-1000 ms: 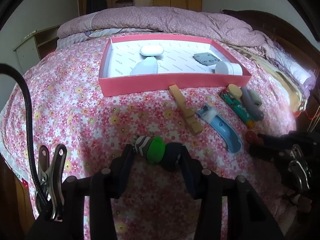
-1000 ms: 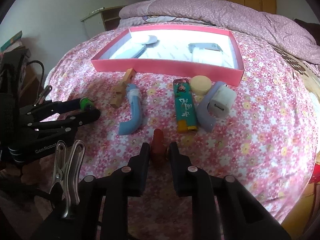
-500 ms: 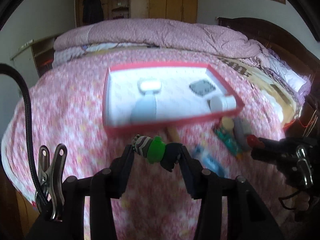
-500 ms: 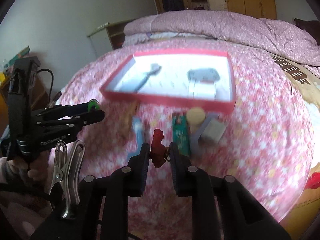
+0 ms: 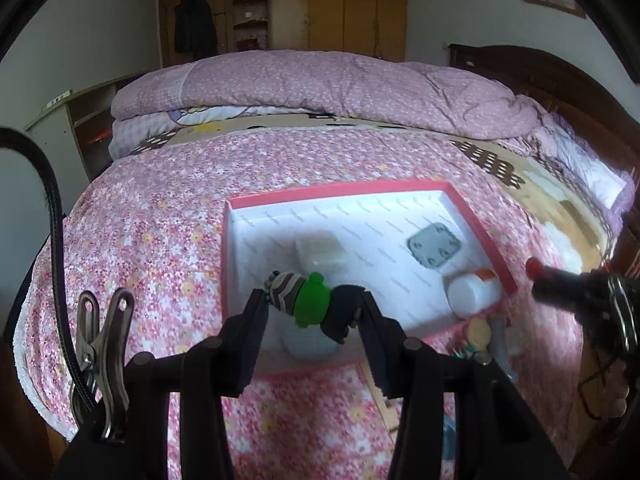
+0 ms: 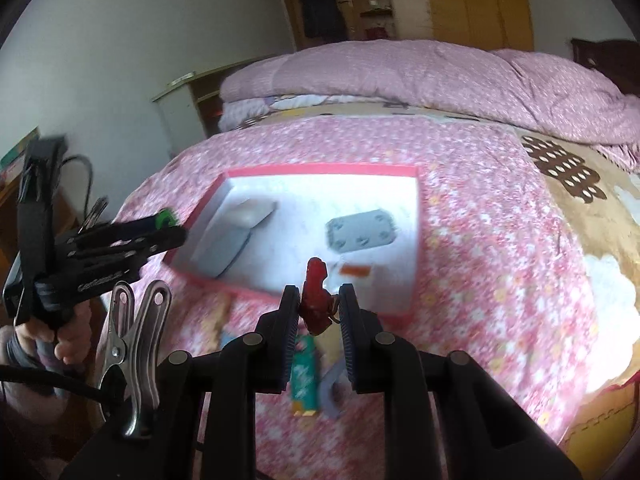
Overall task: Organize rigid objects
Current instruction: 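Release green toy into tray with left tool while right tool carries red item there, then grasp tan wooden stick with left tool while right tool moves to green lighter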
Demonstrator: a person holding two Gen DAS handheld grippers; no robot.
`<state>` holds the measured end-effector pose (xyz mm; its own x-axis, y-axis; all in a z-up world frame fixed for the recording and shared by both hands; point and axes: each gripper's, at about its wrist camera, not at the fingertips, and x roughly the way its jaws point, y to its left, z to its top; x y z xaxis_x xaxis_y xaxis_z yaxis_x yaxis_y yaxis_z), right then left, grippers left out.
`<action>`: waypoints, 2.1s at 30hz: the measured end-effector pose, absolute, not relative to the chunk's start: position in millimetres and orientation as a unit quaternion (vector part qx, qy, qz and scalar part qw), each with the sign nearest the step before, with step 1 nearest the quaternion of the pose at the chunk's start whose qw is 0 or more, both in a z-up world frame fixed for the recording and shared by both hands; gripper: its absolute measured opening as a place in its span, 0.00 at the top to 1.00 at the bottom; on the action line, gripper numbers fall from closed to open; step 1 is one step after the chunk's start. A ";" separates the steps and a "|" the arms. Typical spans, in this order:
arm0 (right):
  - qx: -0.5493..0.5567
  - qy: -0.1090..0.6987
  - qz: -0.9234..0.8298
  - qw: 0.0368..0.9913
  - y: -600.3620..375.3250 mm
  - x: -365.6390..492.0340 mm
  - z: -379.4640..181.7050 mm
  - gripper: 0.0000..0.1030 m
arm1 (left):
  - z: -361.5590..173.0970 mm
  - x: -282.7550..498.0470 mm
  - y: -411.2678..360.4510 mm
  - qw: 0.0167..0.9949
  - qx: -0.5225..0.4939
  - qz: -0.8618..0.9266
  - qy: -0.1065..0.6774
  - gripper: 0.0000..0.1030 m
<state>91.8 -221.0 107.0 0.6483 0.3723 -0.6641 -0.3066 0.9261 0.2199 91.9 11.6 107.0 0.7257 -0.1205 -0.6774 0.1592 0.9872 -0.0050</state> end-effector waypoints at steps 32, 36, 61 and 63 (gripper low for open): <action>0.135 0.418 0.125 0.889 -239.5 153.0 77.4 0.77 | 56.8 126.9 2.1 0.930 0.024 -0.039 0.365 0.36; 0.135 0.412 0.128 0.892 -238.5 147.8 82.9 0.74 | 59.8 120.1 1.2 0.931 0.020 -0.040 0.363 0.34; 0.092 0.410 0.169 0.892 -223.6 71.7 82.0 0.72 | 78.4 54.4 -10.5 0.927 0.021 -0.069 0.367 0.34; 0.087 0.412 0.167 0.892 -222.4 66.5 79.6 0.72 | 76.4 50.8 -12.1 0.927 0.027 -0.066 0.369 0.34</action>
